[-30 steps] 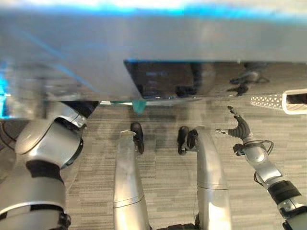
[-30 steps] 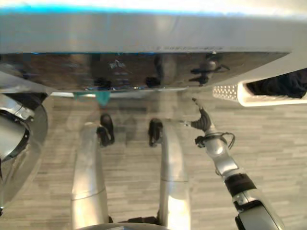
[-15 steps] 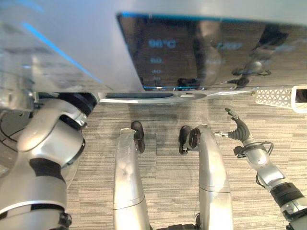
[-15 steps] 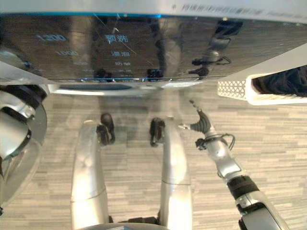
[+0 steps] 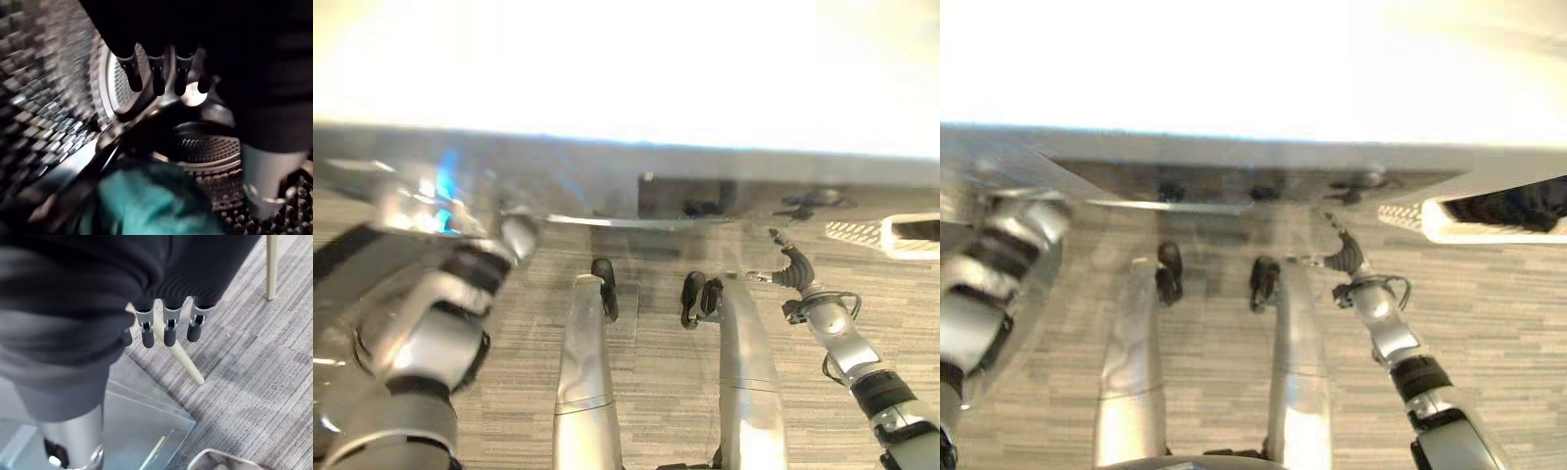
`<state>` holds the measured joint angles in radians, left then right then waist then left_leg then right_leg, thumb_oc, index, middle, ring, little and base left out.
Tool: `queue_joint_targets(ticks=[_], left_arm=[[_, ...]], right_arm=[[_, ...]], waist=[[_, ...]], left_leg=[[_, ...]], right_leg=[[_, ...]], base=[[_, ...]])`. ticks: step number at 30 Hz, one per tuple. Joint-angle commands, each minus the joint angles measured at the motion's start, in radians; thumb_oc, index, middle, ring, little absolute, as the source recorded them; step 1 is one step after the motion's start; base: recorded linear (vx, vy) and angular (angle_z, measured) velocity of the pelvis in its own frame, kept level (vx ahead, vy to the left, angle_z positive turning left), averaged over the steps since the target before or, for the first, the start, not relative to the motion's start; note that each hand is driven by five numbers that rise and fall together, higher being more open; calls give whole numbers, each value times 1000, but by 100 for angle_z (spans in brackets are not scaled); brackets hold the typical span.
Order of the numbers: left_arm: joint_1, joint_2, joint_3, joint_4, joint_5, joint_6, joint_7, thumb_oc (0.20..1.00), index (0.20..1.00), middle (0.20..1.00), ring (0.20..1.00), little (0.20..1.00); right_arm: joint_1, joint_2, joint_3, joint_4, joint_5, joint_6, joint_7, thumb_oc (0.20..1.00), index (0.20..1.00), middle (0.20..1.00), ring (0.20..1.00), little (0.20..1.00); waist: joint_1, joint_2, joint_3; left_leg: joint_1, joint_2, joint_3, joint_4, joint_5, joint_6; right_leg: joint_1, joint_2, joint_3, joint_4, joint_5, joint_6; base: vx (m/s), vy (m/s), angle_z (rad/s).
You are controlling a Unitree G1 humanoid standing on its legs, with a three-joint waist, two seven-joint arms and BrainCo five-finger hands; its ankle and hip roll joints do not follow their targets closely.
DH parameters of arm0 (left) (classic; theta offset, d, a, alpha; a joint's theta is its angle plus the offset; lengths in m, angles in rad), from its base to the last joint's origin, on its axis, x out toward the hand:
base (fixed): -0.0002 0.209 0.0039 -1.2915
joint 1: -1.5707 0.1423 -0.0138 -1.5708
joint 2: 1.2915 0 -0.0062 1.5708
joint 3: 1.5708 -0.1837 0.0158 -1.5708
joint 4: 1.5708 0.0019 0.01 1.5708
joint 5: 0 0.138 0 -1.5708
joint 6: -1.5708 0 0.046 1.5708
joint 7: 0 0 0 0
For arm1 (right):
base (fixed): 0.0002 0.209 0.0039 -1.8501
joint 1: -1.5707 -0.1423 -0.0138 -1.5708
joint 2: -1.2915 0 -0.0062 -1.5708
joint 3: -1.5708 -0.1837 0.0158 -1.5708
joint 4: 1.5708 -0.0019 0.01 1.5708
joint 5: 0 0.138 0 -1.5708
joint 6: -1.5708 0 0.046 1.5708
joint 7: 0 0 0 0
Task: Grab the laundry basket,head to the washer,open it,put in the laundry and shut it.
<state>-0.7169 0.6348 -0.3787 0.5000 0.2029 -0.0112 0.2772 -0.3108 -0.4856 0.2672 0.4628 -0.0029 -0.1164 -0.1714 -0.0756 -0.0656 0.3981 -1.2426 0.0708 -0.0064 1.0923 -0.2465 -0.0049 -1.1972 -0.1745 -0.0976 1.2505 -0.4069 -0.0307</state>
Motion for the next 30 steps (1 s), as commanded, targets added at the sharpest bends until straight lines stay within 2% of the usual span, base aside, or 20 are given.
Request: queue_joint_targets(ticks=[1,2,3,5,7,8,10,11,12,13,14,15,16,18,19,20,23,25,30], left_arm=[[125,-46,-1,16,-120,-65,-21,1000,1000,1000,1000,1000],[129,-46,1,13,-120,-64,-22,1000,1000,1000,1000,1000],[246,-103,39,1,-156,-73,-42,1000,1000,1000,1000,1000],[296,-117,55,-6,-167,-77,-50,1000,1000,1000,1000,1000],[403,-140,85,-9,-181,-78,-78,1000,1000,1000,1000,1000],[486,-158,104,21,-191,-79,-103,1000,1000,1000,1000,1000],[533,-163,112,25,-191,-79,-120,1000,1000,1000,1000,1000],[572,-169,121,27,-191,-79,-134,1000,1000,1000,1000,1000],[603,-176,127,36,-194,-78,-139,1000,1000,1000,1000,1000],[659,-182,137,49,-195,-86,-166,1000,1000,1000,1000,1000],[659,-182,137,49,-195,-86,-166,1000,1000,1000,1000,1000],[697,-190,135,62,-187,-84,-180,1000,1000,1000,1000,1000],[697,-190,135,62,-187,-84,-180,1000,1000,1000,1000,1000],[729,-200,130,81,-162,-85,-197,1000,1000,1000,1000,1000],[728,-200,130,81,-162,-85,-197,1000,1000,1000,1000,1000],[741,-216,133,117,-145,-84,-197,1000,1000,1000,1000,1000],[755,-231,135,140,-131,-83,-194,1000,1000,1000,1000,1000],[771,-246,138,169,-110,-80,-193,1000,1000,1000,1000,1000],[788,-251,134,169,-94,-82,-201,1000,1000,1000,1000,1000]], right_arm=[[88,-8,-17,15,-42,8,-8,1000,1000,1000,1000,1000],[89,-8,-16,15,-42,8,-8,1000,1000,1000,1000,1000],[110,7,-30,28,-59,11,-3,1000,1000,1000,1000,1000],[118,9,-33,30,-70,15,-1,1000,1000,1000,1000,1000],[144,15,-40,42,-85,17,6,1000,1000,1000,1000,1000],[165,22,-44,64,-95,21,14,1000,1000,1000,1000,1000],[180,25,-50,65,-100,22,20,1000,1000,1000,1000,1000],[196,28,-50,71,-109,24,27,1000,1000,1000,1000,1000],[208,35,-50,85,-112,25,29,1000,1000,1000,1000,1000],[236,43,-63,107,-118,25,36,1000,1000,1000,1000,1000],[236,43,-63,107,-118,25,36,1000,1000,1000,1000,1000],[267,55,-80,131,-113,25,41,1000,1000,1000,1000,1000],[267,55,-80,131,-113,25,41,1000,1000,1000,1000,1000],[306,74,-103,173,-103,26,47,1000,1000,1000,1000,1000],[305,74,-103,173,-103,26,47,1000,1000,1000,1000,1000],[325,86,-114,197,-99,30,51,1000,1000,1000,1000,1000],[342,98,-122,214,-97,34,52,1000,1000,1000,1000,1000],[364,111,-123,229,-98,39,57,1000,1000,1000,1000,1000],[371,122,-114,235,-108,50,55,1000,1000,1000,1000,1000]], waist=[[25,19,-116],[24,19,-115],[31,23,-119],[34,25,-116],[40,25,-112],[44,23,-110],[46,23,-109],[46,22,-106],[46,20,-107],[42,16,-112],[42,16,-109],[37,15,-129],[38,14,-126],[24,13,-161],[24,12,-162],[16,14,-190],[12,15,-222],[0,23,-258],[-12,28,-270]], left_leg=[[117,9,-15,-88,-61,19],[125,8,-14,-93,-59,19],[220,-1,-7,-179,-42,17],[270,-3,-8,-230,-29,15],[375,-11,-4,-310,-8,15],[477,-13,-2,-387,13,13],[536,-15,0,-432,19,14],[600,-16,2,-482,29,14],[634,-19,11,-522,72,18],[738,-21,21,-602,87,14],[744,-21,21,-605,88,14],[835,-20,36,-675,103,10],[840,-20,37,-678,104,10],[971,-18,67,-790,132,2],[972,-19,67,-797,138,2],[1064,-25,89,-882,148,1],[1133,-32,112,-960,170,-1],[1212,-41,141,-1046,177,5],[1270,-47,214,-1105,179,12]], right_leg=[[106,2,17,-251,73,44],[112,2,17,-256,75,44],[193,6,11,-332,98,53],[233,8,8,-358,111,62],[333,13,-4,-437,134,71],[441,16,-15,-514,153,78],[496,20,-17,-561,165,83],[560,21,-21,-611,180,88],[600,20,-31,-658,223,85],[710,28,-30,-755,252,96],[715,28,-30,-758,253,96],[805,36,-26,-834,281,110],[810,36,-26,-837,282,110],[928,52,-9,-965,330,129],[928,52,-9,-971,335,129],[998,67,11,-1057,368,146],[1050,72,27,-1137,403,158],[1099,77,64,-1211,437,173],[1107,85,136,-1255,474,195]], base=[[-5,27,7],[50,48,10],[40,30,7],[50,26,3],[118,17,4],[123,0,1],[137,-4,-4],[104,-2,-6],[165,1,-11],[109,5,-9],[276,26,-8],[147,21,-6],[229,33,-11],[214,50,-26],[280,91,-39],[139,52,-35],[159,71,-47],[158,98,-43],[37,65,-59]])
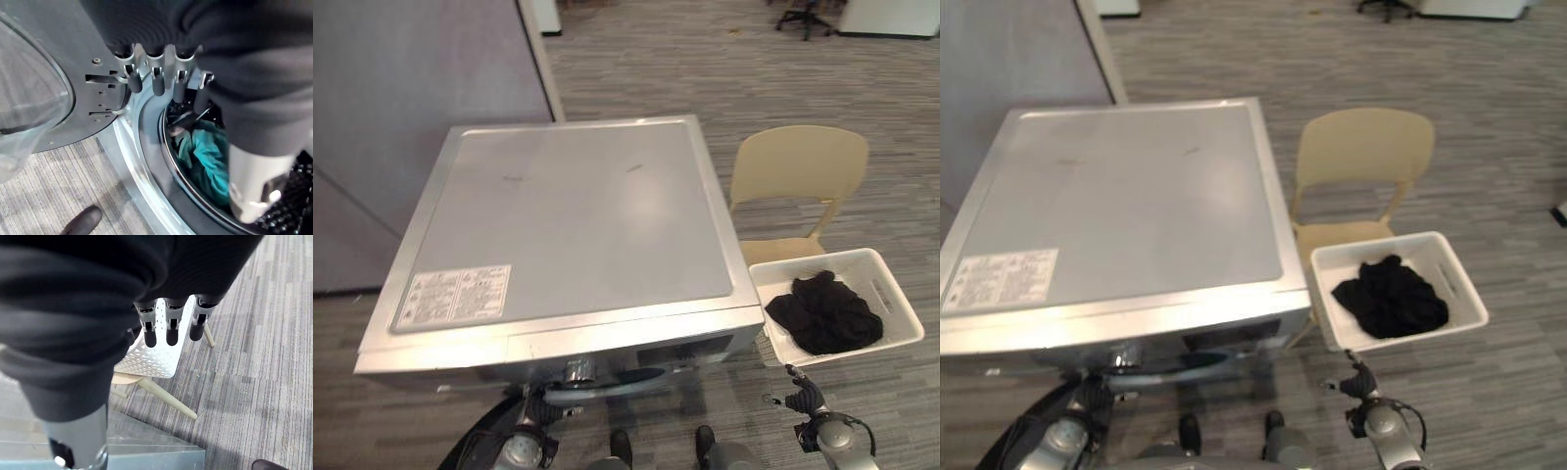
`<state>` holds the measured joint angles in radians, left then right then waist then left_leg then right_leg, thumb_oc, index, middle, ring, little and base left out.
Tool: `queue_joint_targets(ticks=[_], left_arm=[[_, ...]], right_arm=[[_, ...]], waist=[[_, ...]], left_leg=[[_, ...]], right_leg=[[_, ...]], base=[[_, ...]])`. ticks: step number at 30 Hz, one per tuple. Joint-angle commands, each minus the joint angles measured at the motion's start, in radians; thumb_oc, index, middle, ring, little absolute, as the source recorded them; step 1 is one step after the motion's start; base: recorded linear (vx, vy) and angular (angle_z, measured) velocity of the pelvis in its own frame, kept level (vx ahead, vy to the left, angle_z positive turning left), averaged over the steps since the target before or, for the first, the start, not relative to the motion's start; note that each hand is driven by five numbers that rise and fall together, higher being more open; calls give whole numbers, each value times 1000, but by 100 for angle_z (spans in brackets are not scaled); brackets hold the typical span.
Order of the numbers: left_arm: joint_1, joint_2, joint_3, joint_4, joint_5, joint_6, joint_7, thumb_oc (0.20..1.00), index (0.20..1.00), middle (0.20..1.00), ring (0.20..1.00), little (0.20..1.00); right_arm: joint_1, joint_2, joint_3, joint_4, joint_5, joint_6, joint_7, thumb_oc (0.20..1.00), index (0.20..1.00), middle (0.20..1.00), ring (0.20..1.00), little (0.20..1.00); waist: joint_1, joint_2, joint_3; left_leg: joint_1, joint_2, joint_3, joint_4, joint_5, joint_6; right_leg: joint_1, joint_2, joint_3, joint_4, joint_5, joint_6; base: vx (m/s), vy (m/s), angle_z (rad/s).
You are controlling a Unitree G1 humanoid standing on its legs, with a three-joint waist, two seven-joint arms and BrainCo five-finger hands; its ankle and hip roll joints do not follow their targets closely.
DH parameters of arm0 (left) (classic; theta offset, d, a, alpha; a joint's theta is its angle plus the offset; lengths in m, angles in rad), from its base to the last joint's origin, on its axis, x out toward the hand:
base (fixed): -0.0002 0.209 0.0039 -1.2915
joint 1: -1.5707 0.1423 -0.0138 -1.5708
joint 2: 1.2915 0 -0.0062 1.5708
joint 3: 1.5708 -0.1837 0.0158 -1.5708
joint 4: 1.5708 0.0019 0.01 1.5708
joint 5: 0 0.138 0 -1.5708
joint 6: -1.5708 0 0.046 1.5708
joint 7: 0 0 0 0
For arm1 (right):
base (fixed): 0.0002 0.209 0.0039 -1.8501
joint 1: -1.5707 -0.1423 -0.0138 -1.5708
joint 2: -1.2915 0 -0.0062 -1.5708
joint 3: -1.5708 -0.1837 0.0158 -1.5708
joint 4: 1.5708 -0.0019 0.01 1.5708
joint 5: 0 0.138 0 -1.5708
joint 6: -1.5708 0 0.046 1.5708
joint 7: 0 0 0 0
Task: Grab the laundry basket,head to the washer,open it,put in the laundry and shut it.
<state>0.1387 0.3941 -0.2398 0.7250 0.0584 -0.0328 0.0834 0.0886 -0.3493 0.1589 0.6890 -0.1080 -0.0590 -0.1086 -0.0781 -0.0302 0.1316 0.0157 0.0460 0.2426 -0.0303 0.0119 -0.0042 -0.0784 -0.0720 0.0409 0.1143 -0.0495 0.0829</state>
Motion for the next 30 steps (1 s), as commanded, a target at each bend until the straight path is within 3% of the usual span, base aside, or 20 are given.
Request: queue_joint_targets(ticks=[1,3,5,6,7,8,9,10,11,13,16,17,18,19,20,21,22,26,28,30], left_arm=[[-67,-10,-11,-53,57,-61,-7,1000,1000,1000,1000,1000],[-70,-14,-19,-47,62,-63,-13,1000,1000,1000,1000,1000],[-85,-15,-32,-57,69,-65,-24,1000,1000,1000,1000,1000],[-98,-2,-42,-82,67,-68,-32,1000,1000,1000,1000,1000],[-99,-2,-42,-84,66,-67,-33,1000,1000,1000,1000,1000],[-100,4,-50,-107,65,-70,-39,1000,1000,1000,1000,1000],[-95,10,-58,-143,68,-68,-53,1000,1000,1000,1000,1000],[-94,11,-58,-144,67,-67,-53,1000,1000,1000,1000,1000],[-91,16,-60,-165,63,-66,-64,1000,1000,1000,1000,1000],[-91,15,-65,-164,65,-64,-70,1000,1000,1000,1000,1000],[-104,-5,-89,-129,75,-58,-75,1000,1000,1000,1000,1000],[-103,-16,-95,-133,62,-62,-72,1000,1000,1000,1000,1000],[-103,-17,-95,-133,62,-62,-72,1000,1000,1000,1000,1000],[-98,-26,-98,-142,37,-66,-70,1000,1000,1000,1000,1000],[-98,-27,-98,-142,37,-66,-70,1000,1000,1000,1000,1000],[-86,-38,-96,-143,16,-63,-66,1000,1000,1000,1000,1000],[-86,-37,-96,-143,16,-63,-66,1000,1000,1000,1000,1000],[-77,-35,-82,-134,3,-57,-59,1000,1000,1000,1000,1000],[-79,-34,-75,-132,4,-56,-55,1000,1000,1000,1000,1000],[-85,-32,-69,-137,1,-55,-52,1000,1000,1000,1000,1000]], right_arm=[[-25,-15,-6,4,-3,-3,-9,1000,1000,1000,1000,1000],[-28,-15,-1,2,-6,-2,-11,1000,1000,1000,1000,1000],[-43,-12,8,2,-15,-4,-15,1000,1000,1000,1000,1000],[-53,-6,13,-4,-17,-7,-22,1000,1000,1000,1000,1000],[-53,-7,13,-5,-17,-8,-22,1000,1000,1000,1000,1000],[-49,-6,12,-14,-15,-10,-27,1000,1000,1000,1000,1000],[-46,-5,18,-27,-20,-6,-30,1000,1000,1000,1000,1000],[-46,-5,18,-27,-20,-6,-31,1000,1000,1000,1000,1000],[-57,-7,29,-25,-26,-1,-39,1000,1000,1000,1000,1000],[-62,-8,33,-26,-27,1,-41,1000,1000,1000,1000,1000],[-61,-12,41,-36,-29,5,-44,1000,1000,1000,1000,1000],[-66,-30,55,-38,-30,7,-44,1000,1000,1000,1000,1000],[-66,-31,55,-38,-30,7,-44,1000,1000,1000,1000,1000],[-86,-54,72,-40,-30,4,-48,1000,1000,1000,1000,1000],[-87,-55,72,-40,-30,4,-48,1000,1000,1000,1000,1000],[-99,-66,83,-39,-37,2,-49,1000,1000,1000,1000,1000],[-99,-66,83,-39,-36,2,-49,1000,1000,1000,1000,1000],[-98,-71,82,-55,-25,-5,-53,1000,1000,1000,1000,1000],[-96,-71,80,-51,-19,-9,-60,1000,1000,1000,1000,1000],[-98,-72,83,-39,-13,-8,-69,1000,1000,1000,1000,1000]], waist=[[-20,-7,-1],[-32,-8,7],[-29,-7,23],[-13,5,26],[-15,-4,31],[3,9,28],[23,9,21],[23,9,22],[46,6,15],[45,5,12],[14,13,7],[19,35,15],[20,37,15],[47,49,34],[47,51,34],[75,47,40],[74,47,40],[116,9,77],[136,-4,92],[156,10,98]], left_leg=[[20,-23,-9,15,-84,14],[20,-20,45,25,-99,23],[21,-6,110,39,-118,26],[32,17,151,36,-139,20],[22,17,168,41,-117,22],[33,35,182,34,-131,10],[45,51,246,17,-110,4],[46,51,246,16,-109,3],[67,54,314,16,-121,6],[82,50,333,20,-134,11],[123,51,340,58,-173,7],[106,75,291,152,-161,-16],[101,83,291,163,-162,-22],[35,75,142,225,-140,-31],[34,76,141,226,-141,-31],[-10,57,42,247,-150,-28],[-12,58,41,250,-151,-29],[-171,1,-85,316,-176,-21],[-252,-38,-108,289,-103,-16],[-285,-45,-95,201,-14,-27]], right_leg=[[-23,-12,21,-117,126,90],[-52,-1,57,-104,133,102],[-84,-13,9,-89,144,111],[-113,-48,-151,-62,129,112],[-122,-52,-158,-61,145,101],[-111,-85,-302,-58,119,104],[-105,-142,-501,-25,115,87],[-105,-143,-501,-22,113,87],[-99,-207,-666,22,127,83],[-94,-219,-679,29,126,83],[-125,-201,-597,17,108,81],[-97,-154,-558,-27,80,58],[-95,-148,-559,-32,81,53],[-77,-99,-519,-57,54,34],[-76,-98,-520,-59,54,34],[-57,-75,-494,-66,31,24],[-57,-75,-495,-65,30,23],[-15,-52,-428,-81,6,7],[10,-38,-416,-110,14,-2],[39,-1,-402,-125,0,-4]], base=[[-73,67,-83],[-85,28,-123],[-71,-60,-165],[-102,-118,-146],[-31,-116,-196],[-107,-163,-203],[-26,-116,-188],[-93,-164,-164],[-35,-64,-143],[57,-116,-195],[265,-189,-134],[220,-207,-55],[242,-241,-63],[119,-113,-59],[266,-175,-123],[147,-87,-134],[207,-123,-144],[159,-91,-68],[95,-62,-31],[230,-6,-15]])
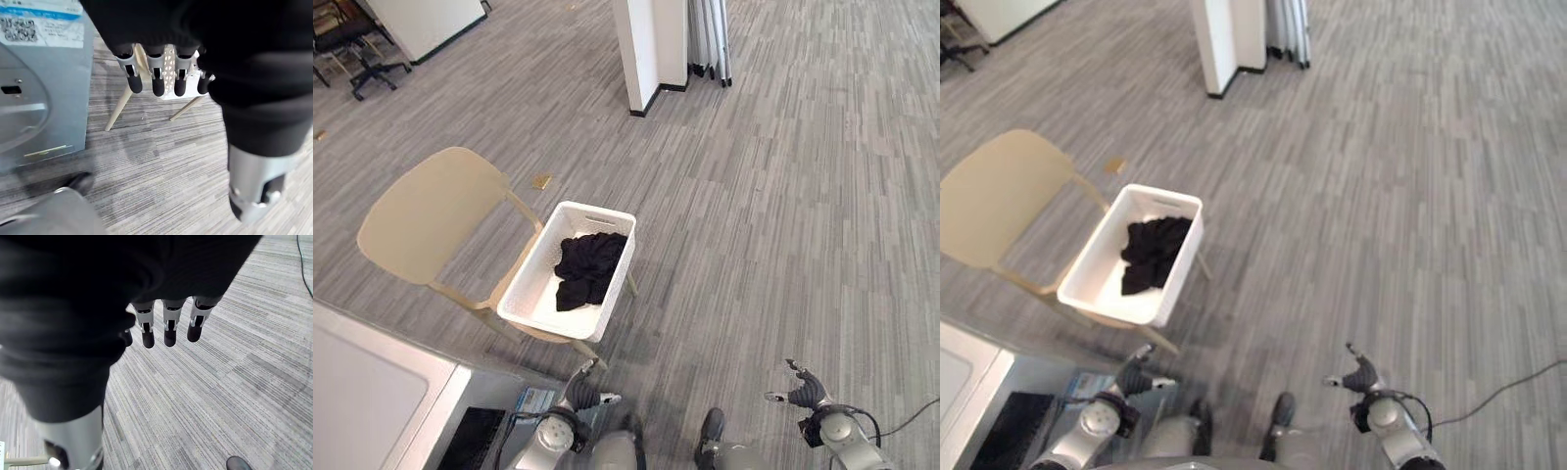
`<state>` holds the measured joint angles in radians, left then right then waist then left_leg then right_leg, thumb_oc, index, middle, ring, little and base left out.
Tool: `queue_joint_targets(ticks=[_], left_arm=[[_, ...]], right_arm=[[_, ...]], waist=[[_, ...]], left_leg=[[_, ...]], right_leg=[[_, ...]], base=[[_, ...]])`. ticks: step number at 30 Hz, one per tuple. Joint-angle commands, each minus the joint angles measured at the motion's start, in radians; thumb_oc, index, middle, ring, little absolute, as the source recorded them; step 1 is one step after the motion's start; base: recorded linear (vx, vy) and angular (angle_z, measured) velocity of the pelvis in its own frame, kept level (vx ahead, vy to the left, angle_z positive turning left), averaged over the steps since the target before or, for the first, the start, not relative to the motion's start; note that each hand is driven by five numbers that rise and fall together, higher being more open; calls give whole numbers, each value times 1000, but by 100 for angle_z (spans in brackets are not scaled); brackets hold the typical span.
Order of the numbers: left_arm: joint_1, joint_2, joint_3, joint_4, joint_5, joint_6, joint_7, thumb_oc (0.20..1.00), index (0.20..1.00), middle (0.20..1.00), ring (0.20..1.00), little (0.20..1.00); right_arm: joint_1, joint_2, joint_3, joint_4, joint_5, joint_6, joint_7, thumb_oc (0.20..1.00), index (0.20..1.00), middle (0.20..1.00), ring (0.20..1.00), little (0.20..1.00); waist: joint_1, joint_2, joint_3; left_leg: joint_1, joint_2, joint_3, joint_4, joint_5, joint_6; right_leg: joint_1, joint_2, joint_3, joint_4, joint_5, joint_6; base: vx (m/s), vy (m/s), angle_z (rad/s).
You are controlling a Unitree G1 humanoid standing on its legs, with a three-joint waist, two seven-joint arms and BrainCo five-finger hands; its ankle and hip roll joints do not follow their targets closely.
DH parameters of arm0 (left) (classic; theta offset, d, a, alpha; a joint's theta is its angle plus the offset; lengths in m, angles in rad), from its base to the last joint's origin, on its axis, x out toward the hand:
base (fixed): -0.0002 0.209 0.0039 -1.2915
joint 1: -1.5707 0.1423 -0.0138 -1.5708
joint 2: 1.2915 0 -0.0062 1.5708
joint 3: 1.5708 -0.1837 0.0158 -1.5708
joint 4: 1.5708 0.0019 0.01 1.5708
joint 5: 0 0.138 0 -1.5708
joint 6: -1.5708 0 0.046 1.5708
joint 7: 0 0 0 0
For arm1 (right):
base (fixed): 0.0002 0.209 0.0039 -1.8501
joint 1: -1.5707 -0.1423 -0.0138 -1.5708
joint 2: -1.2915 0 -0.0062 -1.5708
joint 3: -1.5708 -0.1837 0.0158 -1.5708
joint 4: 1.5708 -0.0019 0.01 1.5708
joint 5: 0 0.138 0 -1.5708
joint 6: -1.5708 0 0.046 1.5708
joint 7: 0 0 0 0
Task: Grab the laundry basket,head to the washer,open it,put in the laundry and shut it.
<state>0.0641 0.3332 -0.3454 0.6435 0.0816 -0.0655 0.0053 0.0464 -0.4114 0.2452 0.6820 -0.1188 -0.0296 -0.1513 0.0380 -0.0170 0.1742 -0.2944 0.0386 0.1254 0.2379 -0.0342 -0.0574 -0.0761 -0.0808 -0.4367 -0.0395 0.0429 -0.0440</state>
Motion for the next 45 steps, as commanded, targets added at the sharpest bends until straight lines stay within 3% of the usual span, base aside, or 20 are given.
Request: queue_joint_targets(ticks=[1,3,4,8,9,11,14,18,19,20,21,22,24,26,31,33,35,36,39,45], left_arm=[[-13,31,37,-53,-15,-19,30,1000,1000,1000,1000,1000],[-14,29,42,-53,-14,-16,33,1000,1000,1000,1000,1000],[-7,27,51,-48,-13,-15,29,1000,1000,1000,1000,1000],[31,34,92,-37,-20,-12,43,1000,1000,1000,1000,1000],[44,40,125,-18,-36,-13,61,1000,1000,1000,1000,1000],[50,42,133,-12,-40,-12,66,1000,1000,1000,1000,1000],[52,46,156,14,-59,-13,92,1000,1000,1000,1000,1000],[58,32,181,28,-90,-24,96,1000,1000,1000,1000,1000],[61,27,183,37,-91,-26,96,1000,1000,1000,1000,1000],[56,20,188,59,-91,-21,101,1000,1000,1000,1000,1000],[55,19,188,60,-91,-22,101,1000,1000,1000,1000,1000],[42,18,176,67,-89,-25,100,1000,1000,1000,1000,1000],[38,16,173,71,-89,-28,95,1000,1000,1000,1000,1000],[35,6,164,75,-105,-32,92,1000,1000,1000,1000,1000],[31,7,174,63,-142,-33,86,1000,1000,1000,1000,1000],[37,6,184,55,-143,-30,80,1000,1000,1000,1000,1000],[37,9,187,55,-137,-29,80,1000,1000,1000,1000,1000],[32,16,190,42,-127,-24,79,1000,1000,1000,1000,1000],[41,19,196,40,-118,-23,82,1000,1000,1000,1000,1000],[82,30,223,59,-92,-12,84,1000,1000,1000,1000,1000]], right_arm=[[-59,-8,-6,-32,1,-36,-34,1000,1000,1000,1000,1000],[-58,-8,-7,-34,-1,-32,-36,1000,1000,1000,1000,1000],[-50,-7,-9,-37,-4,-33,-30,1000,1000,1000,1000,1000],[-30,18,-3,-46,-27,-36,-15,1000,1000,1000,1000,1000],[-43,20,3,-37,-40,-38,-10,1000,1000,1000,1000,1000],[-48,23,2,-38,-42,-38,-6,1000,1000,1000,1000,1000],[-61,29,-5,-50,-30,-45,-6,1000,1000,1000,1000,1000],[-72,26,-8,-66,-20,-53,-3,1000,1000,1000,1000,1000],[-66,22,-11,-70,-18,-53,0,1000,1000,1000,1000,1000],[-51,13,-17,-68,-27,-49,1,1000,1000,1000,1000,1000],[-51,12,-17,-68,-27,-49,1,1000,1000,1000,1000,1000],[-50,7,-14,-62,-24,-50,4,1000,1000,1000,1000,1000],[-44,7,-18,-58,-20,-49,13,1000,1000,1000,1000,1000],[-48,-1,-27,-42,-7,-59,13,1000,1000,1000,1000,1000],[-54,-7,-56,-44,20,-62,13,1000,1000,1000,1000,1000],[-46,-10,-74,-61,19,-61,13,1000,1000,1000,1000,1000],[-42,-13,-82,-69,18,-62,8,1000,1000,1000,1000,1000],[-33,-17,-103,-103,17,-54,1,1000,1000,1000,1000,1000],[-30,-24,-106,-119,9,-51,-2,1000,1000,1000,1000,1000],[-27,-48,-111,-229,-51,-47,4,1000,1000,1000,1000,1000]], waist=[[44,7,55],[55,12,52],[57,13,34],[82,-30,2],[106,-39,2],[108,-37,4],[90,-13,25],[76,4,32],[63,3,32],[39,-1,41],[37,-1,40],[31,-10,46],[31,-18,43],[39,-18,30],[45,-18,20],[23,-18,10],[17,-18,13],[-5,-23,10],[-8,-20,1],[10,-43,-10]], left_leg=[[7,-29,61,-108,70,16],[3,-23,93,-135,94,14],[37,-15,110,-182,66,17],[69,-31,101,-139,47,72],[105,-51,97,-133,12,106],[125,-59,87,-132,0,121],[179,-77,11,-143,-15,149],[212,-96,-108,-161,-22,138],[221,-111,-158,-157,-28,135],[245,-135,-244,-155,-39,125],[245,-136,-246,-156,-37,125],[246,-158,-311,-143,-47,122],[240,-168,-338,-134,-49,114],[206,-162,-376,-105,-47,82],[185,-124,-332,-116,-32,57],[178,-70,-178,-142,-25,55],[177,-51,-116,-137,-24,54],[156,-24,16,-131,-10,54],[169,-16,54,-143,-32,47],[177,-37,46,-128,-56,79]], right_leg=[[55,27,76,27,-110,120],[69,39,86,26,-121,116],[95,51,97,26,-154,123],[137,18,81,117,-202,133],[109,-31,65,258,-172,176],[89,-54,65,332,-148,193],[-42,-55,140,491,-104,192],[-120,-20,236,335,-111,165],[-139,1,295,271,-91,167],[-176,47,444,212,-56,184],[-175,46,442,207,-54,185],[-154,67,506,186,-49,178],[-134,59,507,158,-45,175],[-91,31,430,112,-39,160],[-20,2,272,90,-69,141],[14,-22,184,77,-83,140],[30,-30,156,74,-89,142],[41,-49,108,65,-86,144],[61,-46,107,67,-106,152],[72,-58,136,98,-109,155]], base=[[266,32,-13],[226,29,-4],[418,58,-22],[377,113,0],[170,101,23],[203,119,33],[226,55,60],[214,-121,108],[341,-229,99],[263,-182,122],[224,-205,131],[91,-151,250],[92,-188,257],[93,-282,110],[111,-150,132],[86,-55,122],[85,-9,145],[176,27,105],[141,63,67],[127,120,-16]])
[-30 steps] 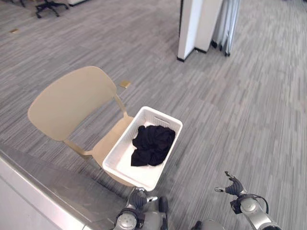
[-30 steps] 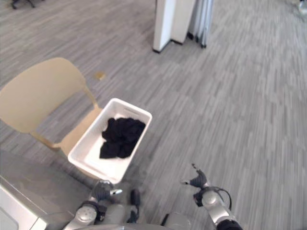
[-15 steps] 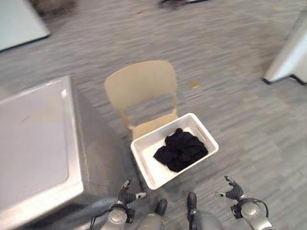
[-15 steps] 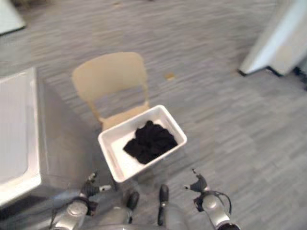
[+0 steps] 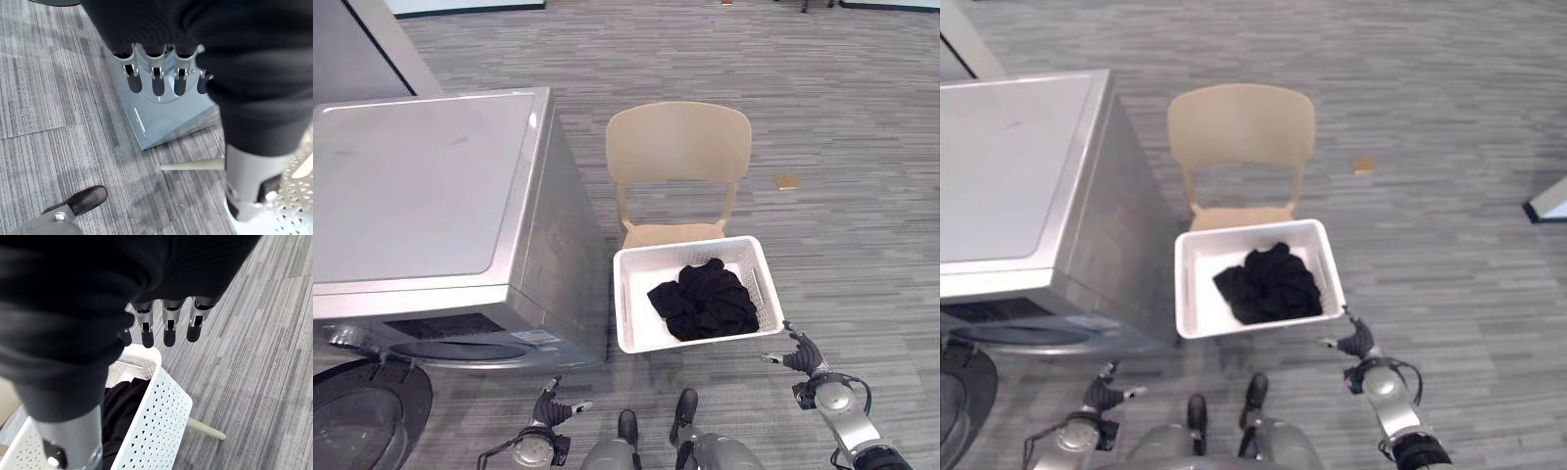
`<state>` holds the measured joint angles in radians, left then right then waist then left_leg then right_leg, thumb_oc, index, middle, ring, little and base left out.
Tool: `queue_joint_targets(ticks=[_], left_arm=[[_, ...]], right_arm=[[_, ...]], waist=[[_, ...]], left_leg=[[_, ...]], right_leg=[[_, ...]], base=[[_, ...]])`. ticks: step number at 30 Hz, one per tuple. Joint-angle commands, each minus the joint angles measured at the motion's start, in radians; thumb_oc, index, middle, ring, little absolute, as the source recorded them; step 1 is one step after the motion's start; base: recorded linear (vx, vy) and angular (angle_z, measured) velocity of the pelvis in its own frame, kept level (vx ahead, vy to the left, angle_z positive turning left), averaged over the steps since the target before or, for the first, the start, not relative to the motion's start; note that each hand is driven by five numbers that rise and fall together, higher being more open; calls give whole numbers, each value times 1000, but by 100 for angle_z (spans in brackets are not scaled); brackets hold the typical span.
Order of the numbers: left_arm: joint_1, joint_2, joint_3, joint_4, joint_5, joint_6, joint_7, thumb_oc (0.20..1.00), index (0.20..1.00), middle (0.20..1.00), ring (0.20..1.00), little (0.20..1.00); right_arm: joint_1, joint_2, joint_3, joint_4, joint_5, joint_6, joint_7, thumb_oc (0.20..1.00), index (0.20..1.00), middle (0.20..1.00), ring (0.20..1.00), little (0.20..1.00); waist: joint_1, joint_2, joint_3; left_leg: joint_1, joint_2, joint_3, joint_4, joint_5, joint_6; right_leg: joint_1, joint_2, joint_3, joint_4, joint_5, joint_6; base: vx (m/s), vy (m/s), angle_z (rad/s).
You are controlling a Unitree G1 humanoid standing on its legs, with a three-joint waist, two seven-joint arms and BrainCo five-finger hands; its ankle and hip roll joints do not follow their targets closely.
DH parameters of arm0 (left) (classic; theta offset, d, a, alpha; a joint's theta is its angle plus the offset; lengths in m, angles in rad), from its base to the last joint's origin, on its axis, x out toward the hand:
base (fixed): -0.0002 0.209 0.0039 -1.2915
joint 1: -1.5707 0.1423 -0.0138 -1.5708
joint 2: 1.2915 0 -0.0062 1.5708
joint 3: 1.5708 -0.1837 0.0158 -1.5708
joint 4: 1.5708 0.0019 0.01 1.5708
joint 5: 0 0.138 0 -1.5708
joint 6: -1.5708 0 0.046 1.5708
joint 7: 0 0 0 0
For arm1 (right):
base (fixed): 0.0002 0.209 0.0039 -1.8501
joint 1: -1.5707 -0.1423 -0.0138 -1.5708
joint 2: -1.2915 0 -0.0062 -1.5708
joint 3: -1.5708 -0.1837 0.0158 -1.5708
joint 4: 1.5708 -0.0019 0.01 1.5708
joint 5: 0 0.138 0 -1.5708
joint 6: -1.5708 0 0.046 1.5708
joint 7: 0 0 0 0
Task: Grab the laundry basket,head to the washer,open it,put in the laundry and shut it.
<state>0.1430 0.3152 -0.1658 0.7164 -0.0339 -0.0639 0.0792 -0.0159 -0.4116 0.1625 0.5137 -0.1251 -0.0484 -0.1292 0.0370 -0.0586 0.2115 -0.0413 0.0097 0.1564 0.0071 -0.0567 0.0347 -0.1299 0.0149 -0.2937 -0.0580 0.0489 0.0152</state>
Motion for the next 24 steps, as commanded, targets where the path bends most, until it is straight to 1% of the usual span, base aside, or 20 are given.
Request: queue_joint_targets(ticks=[1,2,3,4,5,6,7,8,9,10,11,12,13,15,17,18,20,21,22,24], left_arm=[[9,52,49,-15,27,-12,10,1000,1000,1000,1000,1000],[15,65,56,-16,43,-15,19,1000,1000,1000,1000,1000],[15,65,55,-16,43,-15,19,1000,1000,1000,1000,1000],[9,76,53,-11,57,-19,24,1000,1000,1000,1000,1000],[9,76,53,-10,57,-20,24,1000,1000,1000,1000,1000],[-2,85,47,-2,66,-28,28,1000,1000,1000,1000,1000],[-3,85,47,-2,66,-28,28,1000,1000,1000,1000,1000],[-12,88,41,1,68,-40,31,1000,1000,1000,1000,1000],[-12,87,42,1,68,-40,30,1000,1000,1000,1000,1000],[-19,91,37,4,69,-44,32,1000,1000,1000,1000,1000],[-31,94,26,19,78,-43,35,1000,1000,1000,1000,1000],[-32,101,18,16,76,-54,27,1000,1000,1000,1000,1000],[-31,101,19,15,76,-54,27,1000,1000,1000,1000,1000],[-47,101,6,43,71,-56,34,1000,1000,1000,1000,1000],[-48,101,8,44,71,-56,34,1000,1000,1000,1000,1000],[-54,102,-1,50,65,-62,31,1000,1000,1000,1000,1000],[-65,103,-13,58,63,-66,33,1000,1000,1000,1000,1000],[-84,101,-30,68,53,-68,40,1000,1000,1000,1000,1000],[-85,101,-29,69,53,-69,40,1000,1000,1000,1000,1000],[-112,98,-47,69,39,-74,51,1000,1000,1000,1000,1000]], right_arm=[[39,-55,-32,-94,-57,-30,-18,1000,1000,1000,1000,1000],[36,-89,-29,-191,-107,-41,-19,1000,1000,1000,1000,1000],[37,-89,-29,-192,-107,-40,-18,1000,1000,1000,1000,1000],[31,-122,-17,-259,-142,-53,-8,1000,1000,1000,1000,1000],[31,-122,-17,-259,-142,-52,-8,1000,1000,1000,1000,1000],[9,-158,11,-309,-176,-63,7,1000,1000,1000,1000,1000],[8,-158,11,-309,-176,-63,7,1000,1000,1000,1000,1000],[-28,-191,47,-330,-202,-74,17,1000,1000,1000,1000,1000],[-30,-192,48,-329,-202,-74,17,1000,1000,1000,1000,1000],[-52,-204,69,-325,-211,-78,21,1000,1000,1000,1000,1000],[-86,-221,104,-302,-230,-73,25,1000,1000,1000,1000,1000],[-123,-232,136,-279,-228,-72,41,1000,1000,1000,1000,1000],[-126,-232,137,-277,-228,-73,41,1000,1000,1000,1000,1000],[-225,-240,224,-214,-241,-68,41,1000,1000,1000,1000,1000],[-230,-239,227,-209,-241,-70,39,1000,1000,1000,1000,1000],[-285,-241,275,-165,-243,-69,43,1000,1000,1000,1000,1000],[-327,-234,316,-117,-249,-68,38,1000,1000,1000,1000,1000],[-381,-211,360,-45,-259,-56,30,1000,1000,1000,1000,1000],[-385,-210,363,-41,-259,-57,28,1000,1000,1000,1000,1000],[-437,-178,397,48,-267,-43,9,1000,1000,1000,1000,1000]], waist=[[14,-4,-49],[24,-9,-49],[25,-9,-49],[17,-7,-37],[18,-7,-37],[8,-3,-26],[8,-3,-28],[5,-1,-21],[4,0,-21],[3,-1,-17],[0,-4,-8],[9,-16,-6],[7,-16,-5],[47,-27,0],[44,-27,-1],[63,-27,7],[76,-24,17],[94,-16,41],[92,-16,41],[110,-8,69]], left_leg=[[-71,-10,17,100,-40,-8],[-60,-14,18,105,-61,12],[-61,-14,19,105,-62,12],[-49,-18,0,110,-70,25],[-50,-19,0,110,-70,26],[-38,-24,-27,110,-74,29],[-41,-23,-27,108,-70,29],[-31,-25,-52,103,-69,25],[-30,-25,-52,103,-69,25],[-24,-28,-64,100,-72,22],[-18,-31,-79,101,-74,19],[-27,-46,-107,117,-78,12],[-27,-45,-107,117,-78,12],[-59,-49,-124,125,-67,1],[-63,-50,-126,127,-67,1],[-100,-52,-150,125,-48,-7],[-127,-54,-174,121,-34,-13],[-163,-57,-196,119,-14,-18],[-166,-57,-197,119,-14,-19],[-213,-62,-219,121,8,-25]], right_leg=[[123,-156,4,127,-118,98],[95,-171,29,215,-119,114],[94,-171,30,218,-120,114],[45,-170,72,312,-106,126],[42,-171,73,315,-107,126],[-2,-150,137,349,-98,133],[-5,-149,137,346,-94,132],[-28,-135,179,311,-97,126],[-26,-134,179,310,-96,125],[-37,-132,193,277,-89,124],[-52,-127,208,254,-82,122],[-31,-128,232,202,-72,131],[-30,-128,232,201,-71,131],[-15,-131,215,166,-58,125],[-17,-132,213,166,-58,125],[-25,-134,195,147,-51,121],[-35,-135,171,137,-50,115],[-54,-139,146,134,-46,112],[-56,-139,144,134,-46,111],[-89,-145,120,137,-43,107]], base=[[178,254,-56],[126,200,-48],[131,230,-50],[46,78,-31],[82,111,-24],[28,33,-1],[73,6,25],[39,-28,41],[76,-48,38],[67,-57,19],[94,-112,6],[65,-91,7],[37,-124,38],[-24,-117,54],[-45,-59,26],[-74,-87,39],[-109,-91,44],[-101,-53,52],[-133,-49,58],[-114,-27,40]])
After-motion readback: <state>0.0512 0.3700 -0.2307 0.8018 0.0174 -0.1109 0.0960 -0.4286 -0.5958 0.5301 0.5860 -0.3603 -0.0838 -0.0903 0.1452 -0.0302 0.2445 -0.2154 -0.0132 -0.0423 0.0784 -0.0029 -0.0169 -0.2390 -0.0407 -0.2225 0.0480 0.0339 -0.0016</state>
